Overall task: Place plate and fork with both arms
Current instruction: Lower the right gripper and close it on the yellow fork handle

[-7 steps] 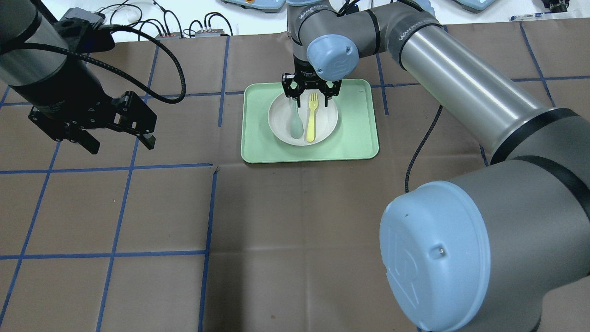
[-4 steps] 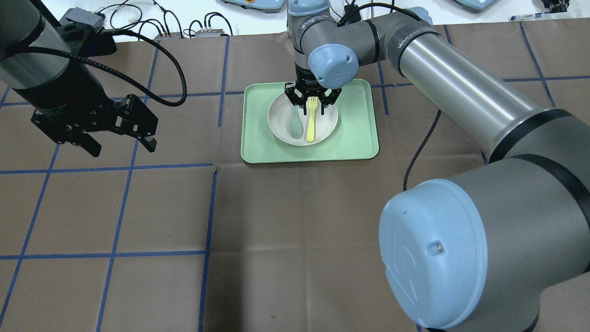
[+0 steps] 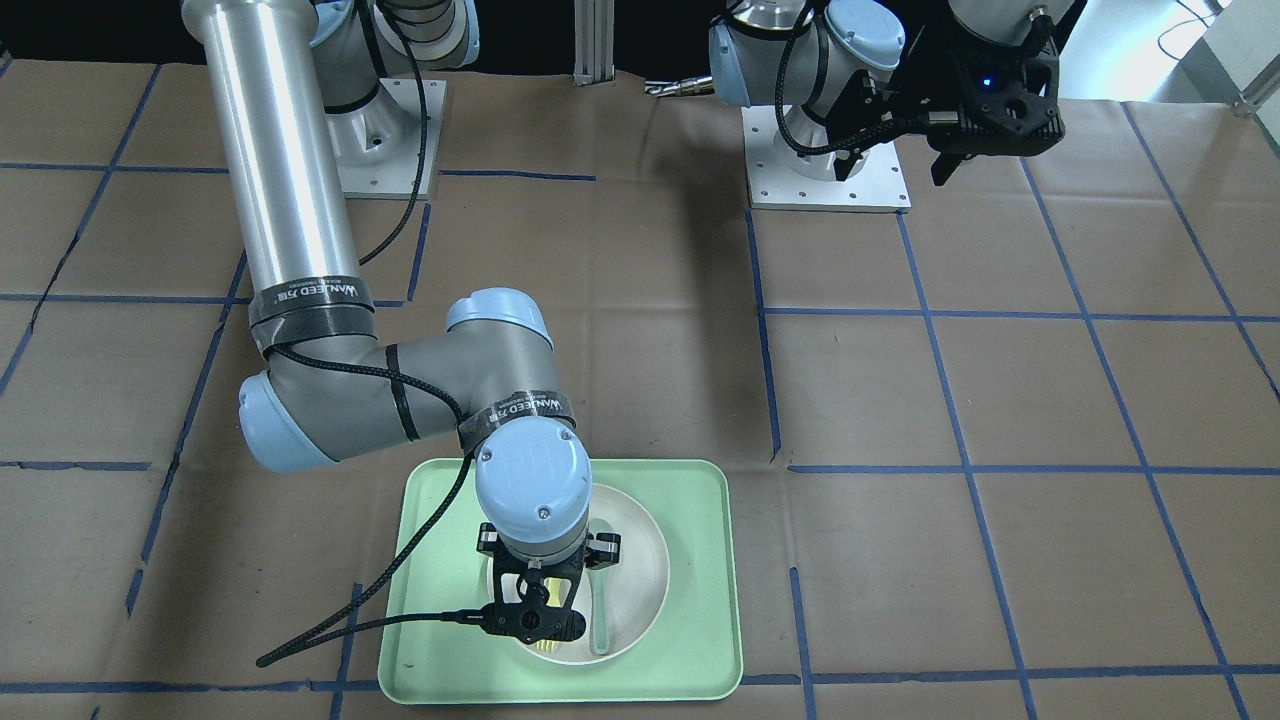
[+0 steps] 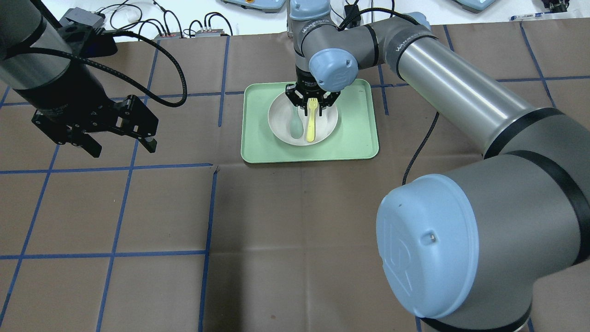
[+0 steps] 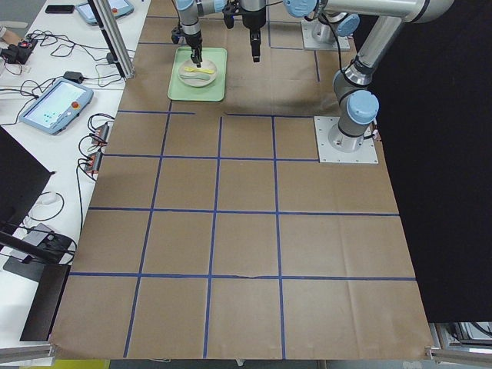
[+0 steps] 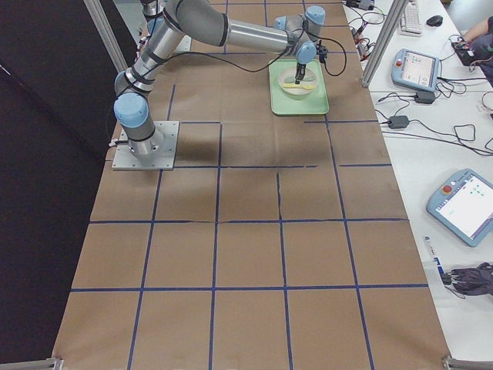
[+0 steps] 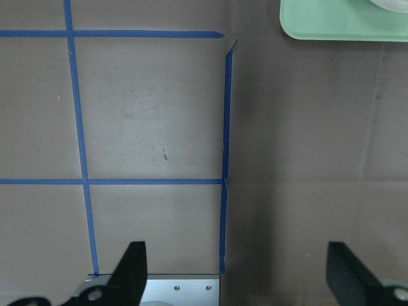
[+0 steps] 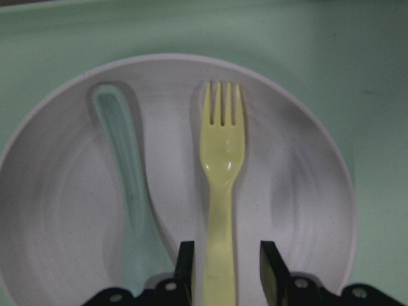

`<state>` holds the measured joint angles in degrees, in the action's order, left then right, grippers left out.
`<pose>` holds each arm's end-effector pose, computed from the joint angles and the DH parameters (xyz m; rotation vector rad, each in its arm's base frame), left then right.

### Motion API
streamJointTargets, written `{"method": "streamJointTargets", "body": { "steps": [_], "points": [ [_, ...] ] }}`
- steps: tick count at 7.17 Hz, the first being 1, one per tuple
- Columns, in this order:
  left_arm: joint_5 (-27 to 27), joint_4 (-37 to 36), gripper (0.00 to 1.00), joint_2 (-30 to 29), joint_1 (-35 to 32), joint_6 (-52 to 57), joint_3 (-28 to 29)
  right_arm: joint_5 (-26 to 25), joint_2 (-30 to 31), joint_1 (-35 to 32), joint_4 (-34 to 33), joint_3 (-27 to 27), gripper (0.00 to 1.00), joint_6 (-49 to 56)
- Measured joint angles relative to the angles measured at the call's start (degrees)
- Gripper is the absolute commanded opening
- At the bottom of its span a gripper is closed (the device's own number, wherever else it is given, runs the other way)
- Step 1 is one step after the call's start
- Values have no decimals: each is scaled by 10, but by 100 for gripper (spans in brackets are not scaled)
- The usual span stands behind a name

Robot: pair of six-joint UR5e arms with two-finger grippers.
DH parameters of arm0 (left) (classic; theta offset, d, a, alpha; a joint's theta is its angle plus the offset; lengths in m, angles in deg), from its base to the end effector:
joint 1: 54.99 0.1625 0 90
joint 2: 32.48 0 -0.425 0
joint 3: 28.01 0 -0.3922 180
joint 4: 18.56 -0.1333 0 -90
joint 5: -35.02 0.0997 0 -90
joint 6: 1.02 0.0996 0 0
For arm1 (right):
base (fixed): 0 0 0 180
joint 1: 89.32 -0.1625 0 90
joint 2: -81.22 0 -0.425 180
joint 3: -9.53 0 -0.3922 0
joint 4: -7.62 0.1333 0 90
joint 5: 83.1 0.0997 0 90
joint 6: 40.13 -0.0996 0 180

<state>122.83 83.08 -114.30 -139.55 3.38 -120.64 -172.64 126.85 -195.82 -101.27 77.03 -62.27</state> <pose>-0.0968 -0.4296 0.5116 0.0312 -3.0902 -0.1587 0.3432 -0.6864 0.2156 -0.1544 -3.1271 -0.0810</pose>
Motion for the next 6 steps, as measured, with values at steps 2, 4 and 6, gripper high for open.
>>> {"method": "streamJointTargets", "body": {
  "steps": [2, 4, 6],
  "points": [
    [0, 0, 100, -3, 0, 1, 0, -2, -6, 1, -5, 1, 45, -2],
    [0, 0, 100, -4, 1, 1, 0, -2, -10, 1, -5, 3, 45, -2],
    [1, 0, 100, -4, 1, 2, 0, -1, -17, 1, -3, 3, 43, -2]
  ]
}}
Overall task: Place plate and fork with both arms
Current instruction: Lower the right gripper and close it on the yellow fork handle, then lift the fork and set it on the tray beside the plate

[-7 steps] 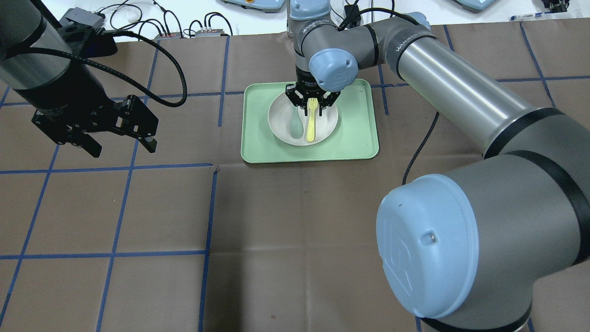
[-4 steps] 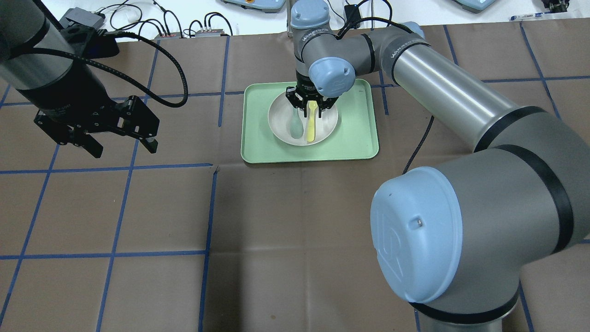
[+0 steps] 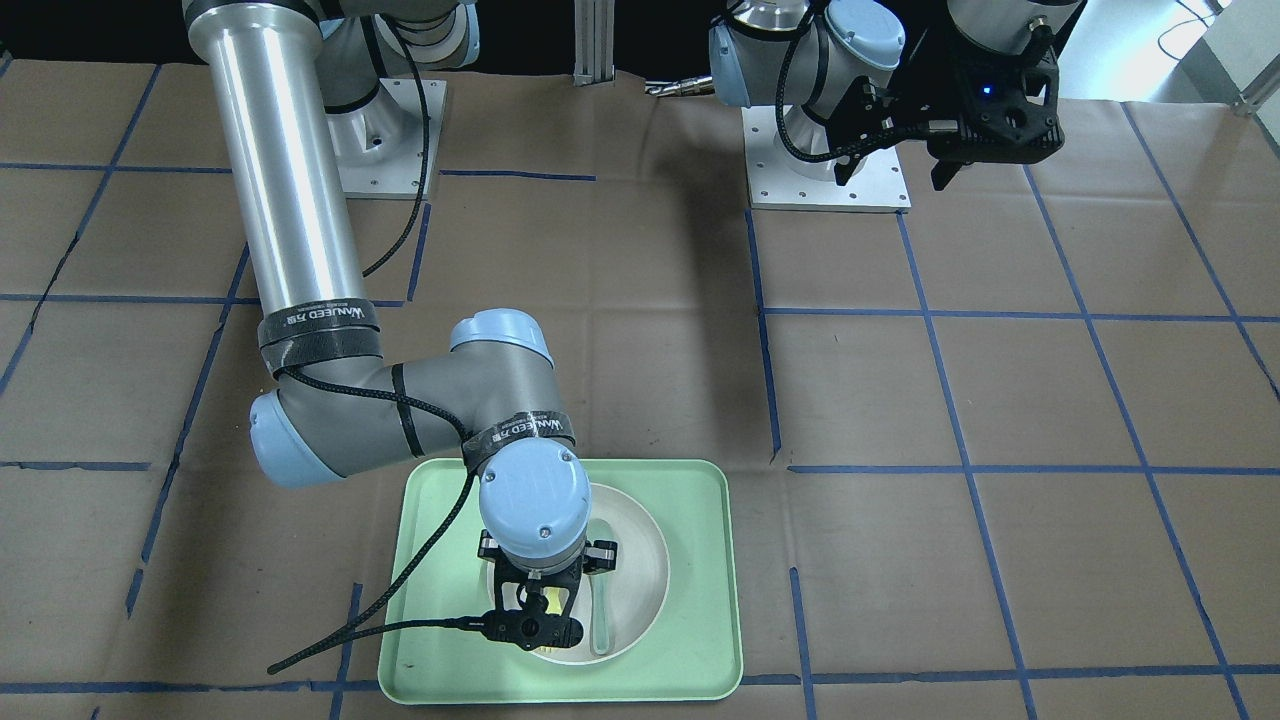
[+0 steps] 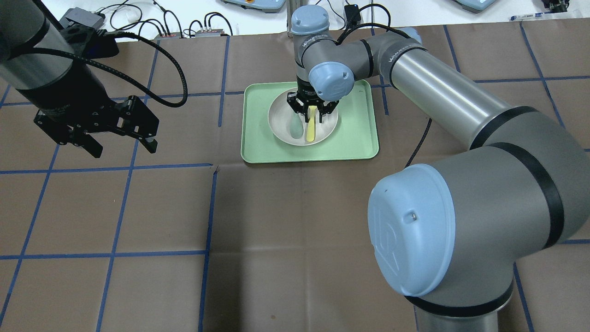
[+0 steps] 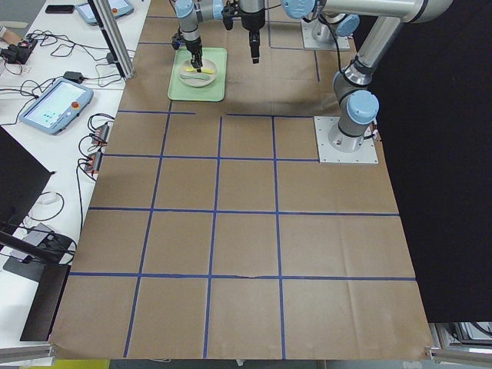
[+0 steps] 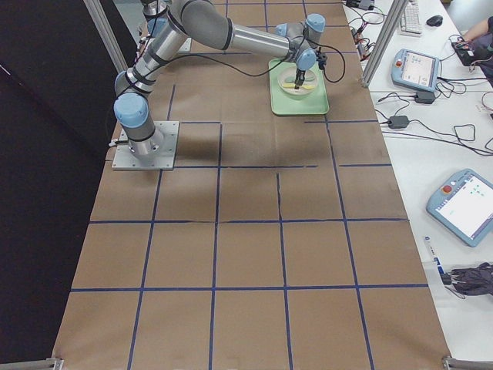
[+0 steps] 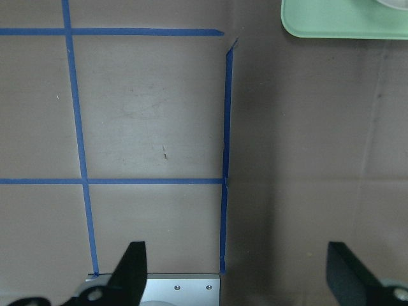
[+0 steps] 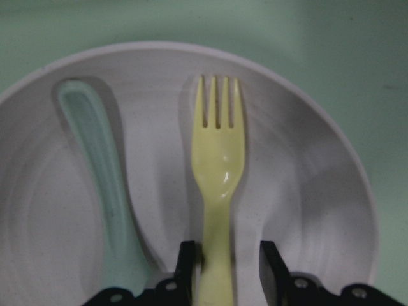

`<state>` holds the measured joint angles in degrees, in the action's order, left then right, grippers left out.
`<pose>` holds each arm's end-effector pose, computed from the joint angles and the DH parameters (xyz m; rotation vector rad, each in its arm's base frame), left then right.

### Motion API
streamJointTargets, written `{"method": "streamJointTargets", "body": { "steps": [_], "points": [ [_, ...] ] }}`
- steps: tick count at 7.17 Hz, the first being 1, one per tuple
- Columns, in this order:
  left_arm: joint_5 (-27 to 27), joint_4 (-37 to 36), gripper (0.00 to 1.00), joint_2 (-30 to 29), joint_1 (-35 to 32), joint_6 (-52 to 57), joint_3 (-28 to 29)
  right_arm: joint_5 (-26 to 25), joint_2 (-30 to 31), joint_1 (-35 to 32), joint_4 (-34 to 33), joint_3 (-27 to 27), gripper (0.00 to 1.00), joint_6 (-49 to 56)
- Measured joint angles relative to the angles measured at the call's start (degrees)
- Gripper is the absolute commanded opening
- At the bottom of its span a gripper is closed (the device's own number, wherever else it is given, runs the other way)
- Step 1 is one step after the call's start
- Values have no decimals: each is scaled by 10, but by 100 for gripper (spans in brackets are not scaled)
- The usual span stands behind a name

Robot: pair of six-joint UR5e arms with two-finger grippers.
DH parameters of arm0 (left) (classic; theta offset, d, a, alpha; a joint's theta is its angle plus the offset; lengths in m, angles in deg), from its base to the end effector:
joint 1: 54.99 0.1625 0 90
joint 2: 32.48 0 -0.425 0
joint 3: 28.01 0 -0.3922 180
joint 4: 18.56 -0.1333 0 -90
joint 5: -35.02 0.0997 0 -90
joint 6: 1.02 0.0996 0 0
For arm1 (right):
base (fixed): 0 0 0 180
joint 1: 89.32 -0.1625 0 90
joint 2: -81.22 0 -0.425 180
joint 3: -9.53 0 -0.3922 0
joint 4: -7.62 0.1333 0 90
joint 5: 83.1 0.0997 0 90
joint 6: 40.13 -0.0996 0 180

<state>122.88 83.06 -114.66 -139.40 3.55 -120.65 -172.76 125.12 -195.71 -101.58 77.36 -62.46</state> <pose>-0.0954 -0.4320 0.5089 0.0308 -3.0898 -0.1680 0.3417 -0.6874 0.1906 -0.1619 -3.1131 -0.1245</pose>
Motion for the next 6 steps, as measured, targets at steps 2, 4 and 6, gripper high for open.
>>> {"method": "streamJointTargets", "body": {
  "steps": [2, 4, 6],
  "points": [
    [0, 0, 100, 0, 0, 0, 0, 1, -1, 0, -1, -2, 22, 0],
    [0, 0, 100, -2, 0, 0, 0, 1, -3, 0, -3, -5, 6, 0],
    [0, 1, 100, -2, 1, 0, 0, 1, -3, 0, -3, -7, 0, 0]
  ]
}}
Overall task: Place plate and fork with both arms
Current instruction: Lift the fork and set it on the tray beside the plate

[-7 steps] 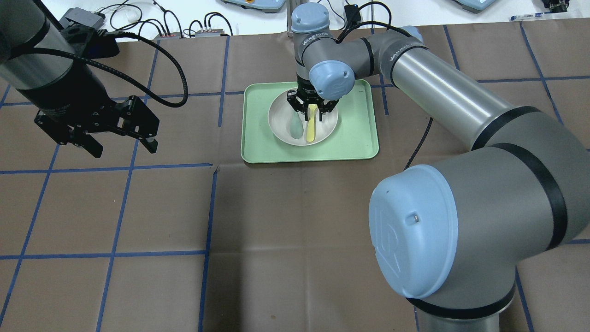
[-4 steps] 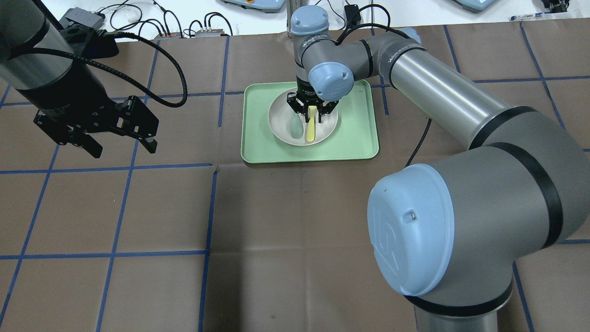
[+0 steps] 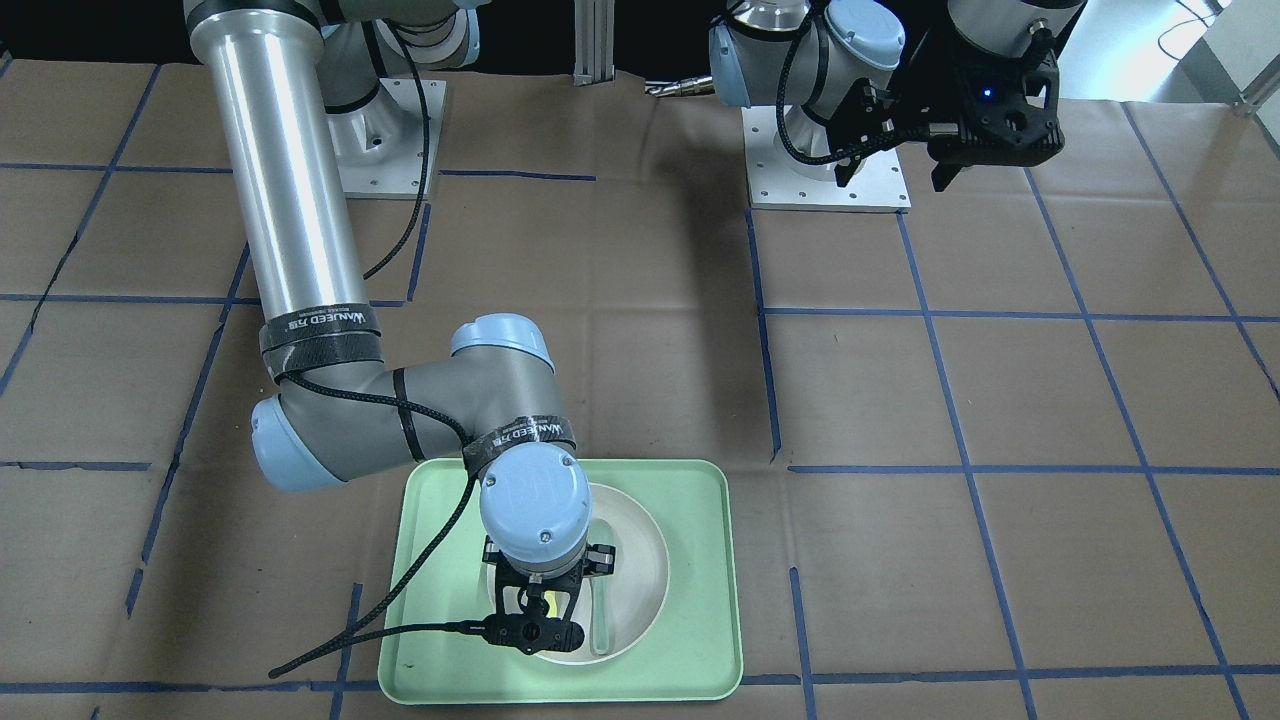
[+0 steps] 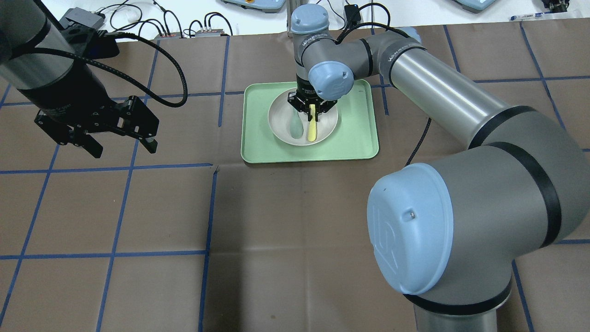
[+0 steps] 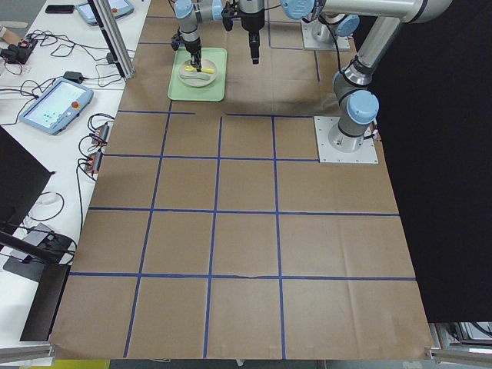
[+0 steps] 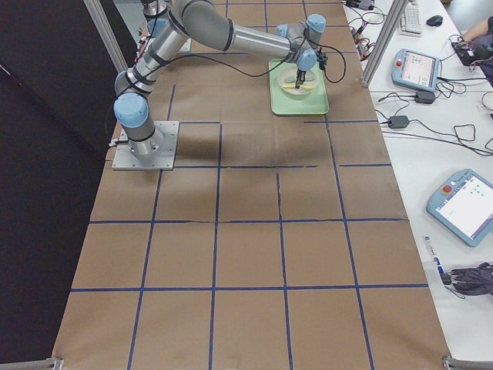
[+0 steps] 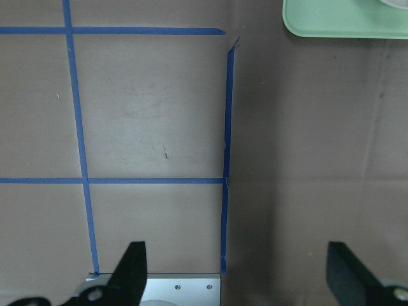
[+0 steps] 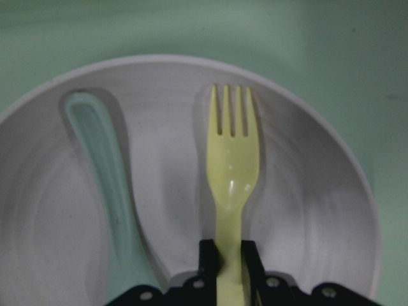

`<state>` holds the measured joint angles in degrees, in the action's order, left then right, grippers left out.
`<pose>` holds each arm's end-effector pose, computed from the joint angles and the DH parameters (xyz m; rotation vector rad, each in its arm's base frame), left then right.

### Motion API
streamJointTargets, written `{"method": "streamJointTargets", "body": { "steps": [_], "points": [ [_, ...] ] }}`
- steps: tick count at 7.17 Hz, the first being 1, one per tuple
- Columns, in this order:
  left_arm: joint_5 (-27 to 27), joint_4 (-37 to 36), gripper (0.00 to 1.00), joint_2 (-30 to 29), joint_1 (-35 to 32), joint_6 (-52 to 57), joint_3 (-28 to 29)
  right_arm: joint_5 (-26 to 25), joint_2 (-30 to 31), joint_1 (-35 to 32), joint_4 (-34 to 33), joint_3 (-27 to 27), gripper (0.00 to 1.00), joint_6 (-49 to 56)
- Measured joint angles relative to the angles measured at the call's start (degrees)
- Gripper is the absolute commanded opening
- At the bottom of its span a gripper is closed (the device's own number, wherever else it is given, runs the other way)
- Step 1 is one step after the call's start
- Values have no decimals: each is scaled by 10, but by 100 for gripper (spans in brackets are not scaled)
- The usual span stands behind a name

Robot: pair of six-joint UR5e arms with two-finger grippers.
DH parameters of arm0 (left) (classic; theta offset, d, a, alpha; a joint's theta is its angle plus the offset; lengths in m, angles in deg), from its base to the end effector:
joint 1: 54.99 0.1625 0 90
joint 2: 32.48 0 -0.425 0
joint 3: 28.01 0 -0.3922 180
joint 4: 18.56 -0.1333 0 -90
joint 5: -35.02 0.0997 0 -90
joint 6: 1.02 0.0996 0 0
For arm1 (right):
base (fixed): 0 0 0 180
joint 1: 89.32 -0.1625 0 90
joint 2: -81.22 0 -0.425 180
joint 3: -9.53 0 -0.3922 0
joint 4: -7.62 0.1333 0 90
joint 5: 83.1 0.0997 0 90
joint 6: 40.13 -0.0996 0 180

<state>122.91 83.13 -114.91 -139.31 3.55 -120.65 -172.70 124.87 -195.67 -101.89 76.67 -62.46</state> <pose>-0.0945 -0.4335 0.5069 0.0333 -3.0892 -0.1767 0.3425 -0.6913 0.1933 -0.1633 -3.1191 -0.1060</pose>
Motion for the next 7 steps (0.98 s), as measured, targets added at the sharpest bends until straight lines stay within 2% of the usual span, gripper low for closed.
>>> {"method": "streamJointTargets", "body": {
  "steps": [3, 7],
  "points": [
    [1, 0, 100, 0, 0, 0, 0, 1, 5, 1, 1, -3, 0, -3],
    [22, -13, 99, -5, 0, 0, 0, 0, 54, 5, 31, -6, 0, -13]
  ]
}}
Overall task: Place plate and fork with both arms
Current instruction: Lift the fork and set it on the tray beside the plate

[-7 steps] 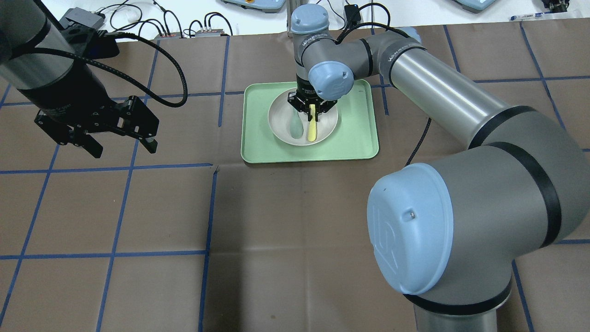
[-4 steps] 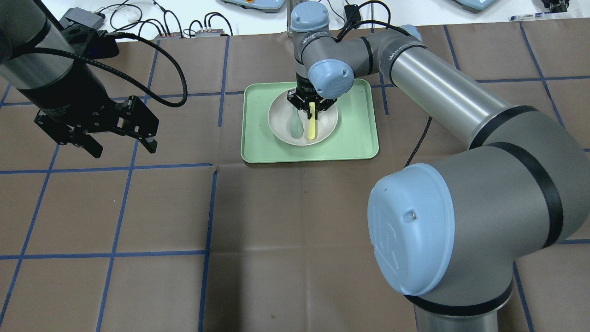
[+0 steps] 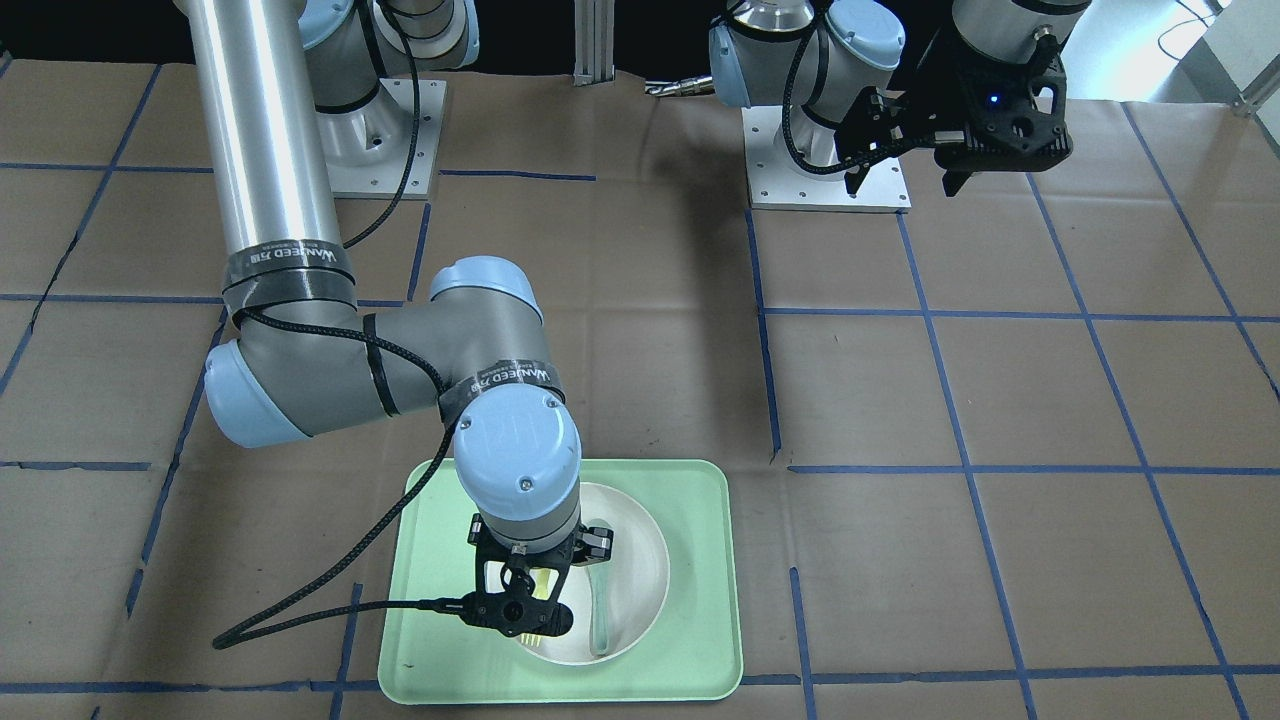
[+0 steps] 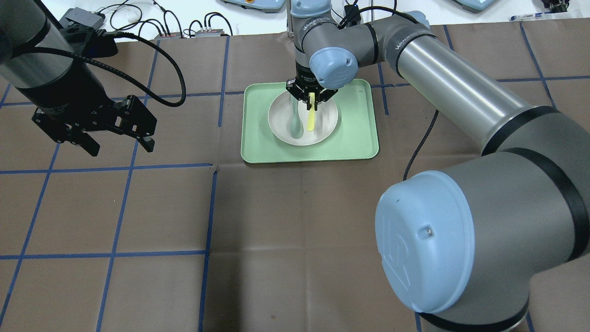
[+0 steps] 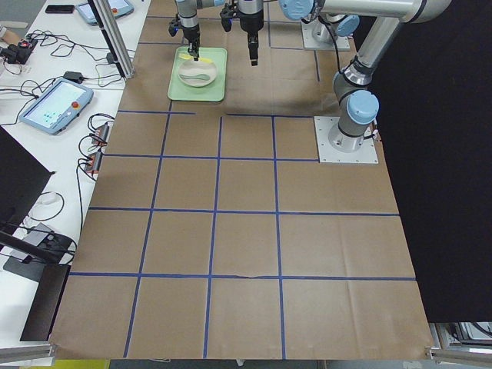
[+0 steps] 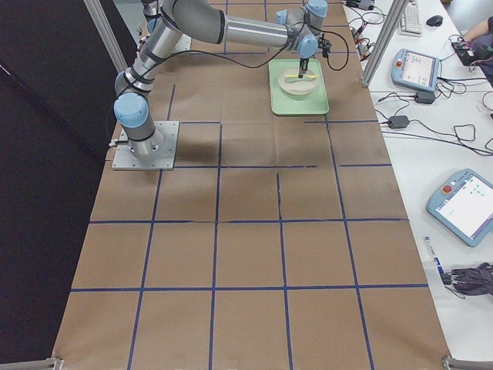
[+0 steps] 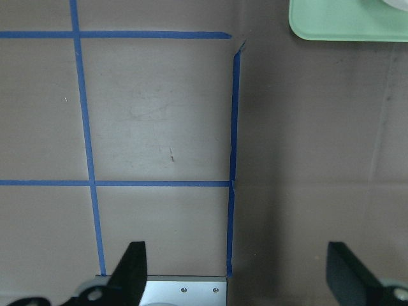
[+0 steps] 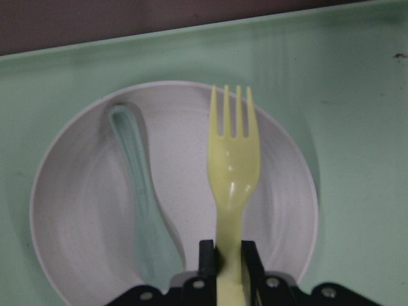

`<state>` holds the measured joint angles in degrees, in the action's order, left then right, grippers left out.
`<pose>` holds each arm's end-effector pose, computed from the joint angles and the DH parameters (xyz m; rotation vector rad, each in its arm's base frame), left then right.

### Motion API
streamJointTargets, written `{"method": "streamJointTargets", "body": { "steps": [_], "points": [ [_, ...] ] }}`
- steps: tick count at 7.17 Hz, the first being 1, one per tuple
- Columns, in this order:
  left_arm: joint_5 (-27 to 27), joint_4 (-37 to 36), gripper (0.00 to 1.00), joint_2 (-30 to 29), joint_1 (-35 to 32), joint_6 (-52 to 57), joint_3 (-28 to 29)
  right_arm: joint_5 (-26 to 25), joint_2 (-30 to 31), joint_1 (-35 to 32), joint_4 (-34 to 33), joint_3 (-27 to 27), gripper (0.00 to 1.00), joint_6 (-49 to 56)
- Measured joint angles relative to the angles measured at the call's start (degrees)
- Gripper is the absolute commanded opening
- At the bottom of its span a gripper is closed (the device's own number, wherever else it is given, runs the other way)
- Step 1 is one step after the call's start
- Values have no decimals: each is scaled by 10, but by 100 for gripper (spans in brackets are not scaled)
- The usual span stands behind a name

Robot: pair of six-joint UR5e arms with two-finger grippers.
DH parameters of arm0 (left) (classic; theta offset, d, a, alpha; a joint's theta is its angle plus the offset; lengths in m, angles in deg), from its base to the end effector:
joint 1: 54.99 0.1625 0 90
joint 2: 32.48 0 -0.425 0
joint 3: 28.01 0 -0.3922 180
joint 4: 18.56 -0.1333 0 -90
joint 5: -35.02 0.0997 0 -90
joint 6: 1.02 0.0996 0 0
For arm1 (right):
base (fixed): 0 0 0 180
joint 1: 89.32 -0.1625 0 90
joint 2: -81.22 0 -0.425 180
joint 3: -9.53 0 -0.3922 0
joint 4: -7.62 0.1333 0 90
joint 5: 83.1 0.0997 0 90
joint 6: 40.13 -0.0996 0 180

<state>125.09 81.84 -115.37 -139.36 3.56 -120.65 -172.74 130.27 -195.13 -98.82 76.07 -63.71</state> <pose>-0.0906 -0.4383 0.5054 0.0286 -3.1293 -0.1616 0.3333 -0.6856 0.2642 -0.2129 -3.1340 -0.0304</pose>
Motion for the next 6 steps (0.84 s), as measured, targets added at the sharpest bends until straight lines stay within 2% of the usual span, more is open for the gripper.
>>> {"method": "streamJointTargets", "body": {
  "steps": [1, 2, 4, 6],
  "points": [
    [4, -10, 98, -4, 0, 0, 1, -3, 7, 7, 6, 3, 0, 9],
    [15, -18, 94, -7, -1, -1, 2, -5, 11, 19, 13, 6, 0, 24],
    [35, -31, 94, -11, -4, -2, 3, -8, 14, 52, 21, 16, 0, 68],
    [22, -48, 94, -16, -9, -4, 3, -5, 9, 77, 8, 52, 0, 99]
  ]
}}
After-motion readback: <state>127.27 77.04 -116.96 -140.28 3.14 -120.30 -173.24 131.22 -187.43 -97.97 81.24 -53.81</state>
